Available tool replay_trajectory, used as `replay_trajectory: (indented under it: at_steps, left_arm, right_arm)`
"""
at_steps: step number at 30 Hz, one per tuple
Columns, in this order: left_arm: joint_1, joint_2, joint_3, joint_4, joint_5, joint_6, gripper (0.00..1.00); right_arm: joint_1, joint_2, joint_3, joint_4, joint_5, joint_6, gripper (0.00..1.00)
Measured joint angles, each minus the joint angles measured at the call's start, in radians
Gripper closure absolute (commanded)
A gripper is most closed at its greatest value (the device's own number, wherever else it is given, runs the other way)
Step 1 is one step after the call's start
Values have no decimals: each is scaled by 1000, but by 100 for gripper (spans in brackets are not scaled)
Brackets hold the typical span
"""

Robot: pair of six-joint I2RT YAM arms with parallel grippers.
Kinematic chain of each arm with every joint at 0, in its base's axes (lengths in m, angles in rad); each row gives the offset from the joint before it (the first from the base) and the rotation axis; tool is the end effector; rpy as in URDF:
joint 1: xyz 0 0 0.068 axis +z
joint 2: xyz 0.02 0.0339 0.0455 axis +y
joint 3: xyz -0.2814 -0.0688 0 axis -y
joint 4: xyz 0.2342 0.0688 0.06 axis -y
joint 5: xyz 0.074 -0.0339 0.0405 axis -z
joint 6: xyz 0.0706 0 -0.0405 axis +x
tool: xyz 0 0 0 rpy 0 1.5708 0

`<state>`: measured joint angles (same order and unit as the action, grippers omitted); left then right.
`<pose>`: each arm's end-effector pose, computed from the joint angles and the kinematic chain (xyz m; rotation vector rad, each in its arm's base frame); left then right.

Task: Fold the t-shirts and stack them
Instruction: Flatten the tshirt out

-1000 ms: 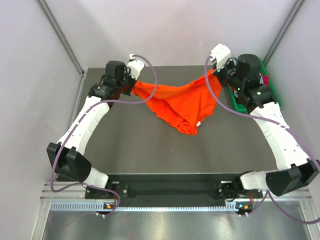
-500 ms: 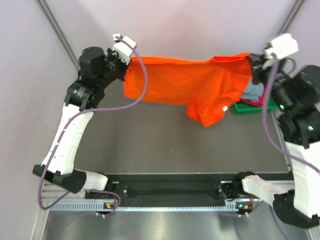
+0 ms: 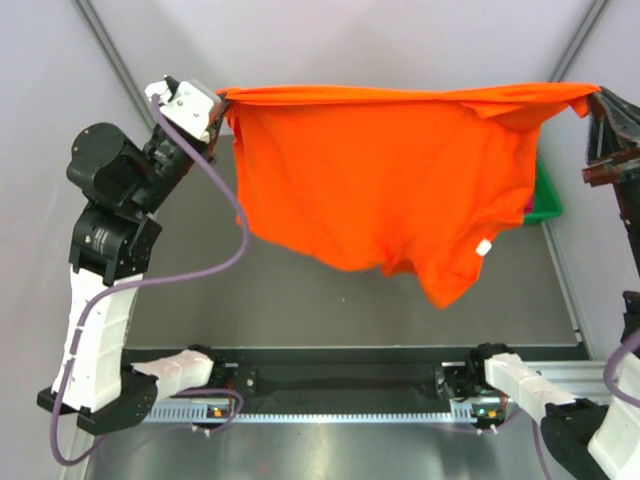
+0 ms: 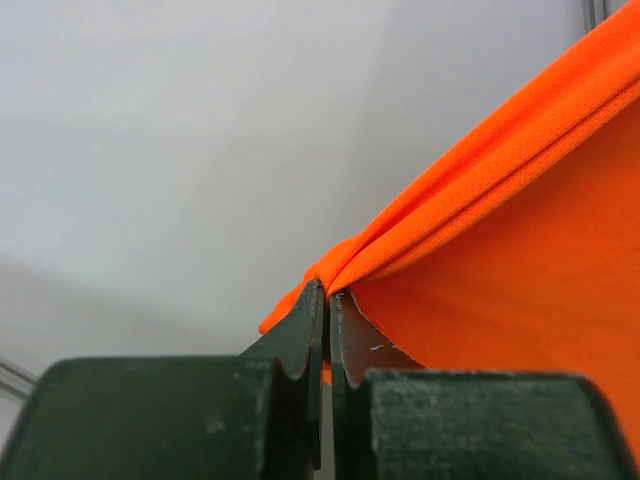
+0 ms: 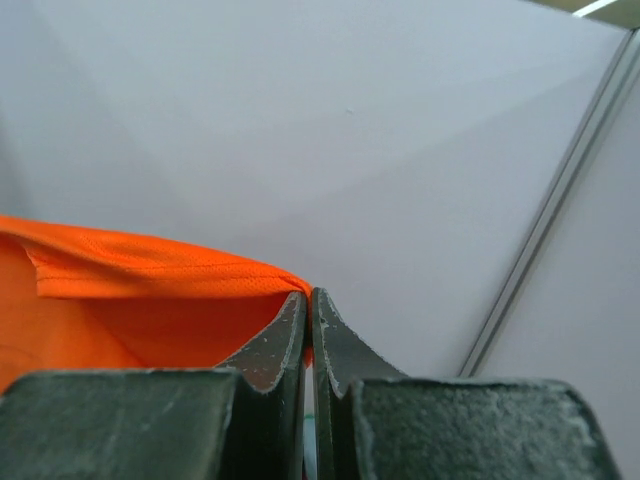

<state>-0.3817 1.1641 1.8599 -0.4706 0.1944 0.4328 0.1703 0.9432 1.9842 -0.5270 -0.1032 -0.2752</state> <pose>0.1709 -0.0833 0.6001 0.6815 1.1658 -0.0877 0.0450 0.0151 0.6446 -0.3243 1.0090 -0.0404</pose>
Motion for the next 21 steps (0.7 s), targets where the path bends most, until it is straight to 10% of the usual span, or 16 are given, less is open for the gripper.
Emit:
replay_trajectory:
  at_steps: [11,21]
  left_arm:
    - [13,16,-476,13,-77,21,100]
    - [100,396,-628,118,-93,42,100]
  right_arm:
    - [-9,90,-433,67,-58,62,100]
    - [-10,642,-485,251,-92,60,100]
